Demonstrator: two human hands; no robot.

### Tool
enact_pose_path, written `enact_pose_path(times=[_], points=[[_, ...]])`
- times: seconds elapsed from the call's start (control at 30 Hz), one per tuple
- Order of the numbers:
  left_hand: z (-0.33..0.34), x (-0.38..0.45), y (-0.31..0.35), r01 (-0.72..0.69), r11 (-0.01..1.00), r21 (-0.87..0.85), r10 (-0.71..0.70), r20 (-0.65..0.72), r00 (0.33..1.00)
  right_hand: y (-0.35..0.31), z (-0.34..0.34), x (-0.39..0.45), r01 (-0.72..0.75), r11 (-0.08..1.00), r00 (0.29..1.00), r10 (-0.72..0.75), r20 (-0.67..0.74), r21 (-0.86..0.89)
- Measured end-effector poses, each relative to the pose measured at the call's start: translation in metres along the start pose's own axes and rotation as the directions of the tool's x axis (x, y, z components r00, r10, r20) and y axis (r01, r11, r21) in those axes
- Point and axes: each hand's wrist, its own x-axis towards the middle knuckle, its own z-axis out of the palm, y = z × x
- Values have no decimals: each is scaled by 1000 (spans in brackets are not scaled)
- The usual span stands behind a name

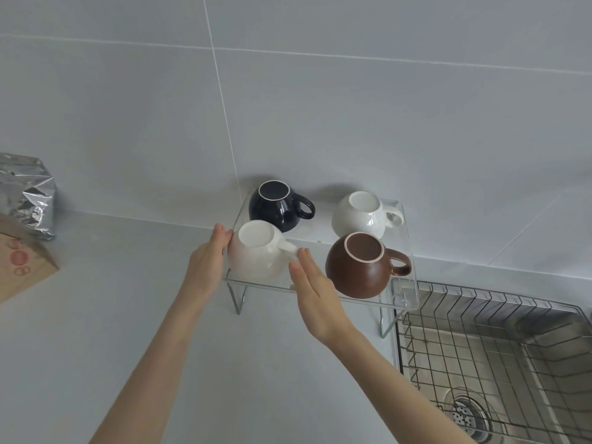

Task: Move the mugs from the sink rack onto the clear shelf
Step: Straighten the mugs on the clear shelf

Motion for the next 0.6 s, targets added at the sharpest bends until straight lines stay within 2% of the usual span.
enact_pose_path(times=[0.13, 0.27, 0.4, 0.6], points=[[-5, 21, 16, -2, 999, 34, 1, 12, 1000, -17, -12, 20, 16, 999, 994, -12, -109, 28], [10, 45, 41, -11, 999, -33, 16, 148, 989, -29, -20, 69, 12, 999, 987, -5, -163, 47], [19, 71, 46, 49, 998, 43, -58, 248, 967, -19, -15, 105, -89, 996, 982, 86, -167, -9], [19, 74, 38, 35, 997, 62, -48, 215, 975, -6, -10, 113, -109, 994, 983, 103, -149, -29]])
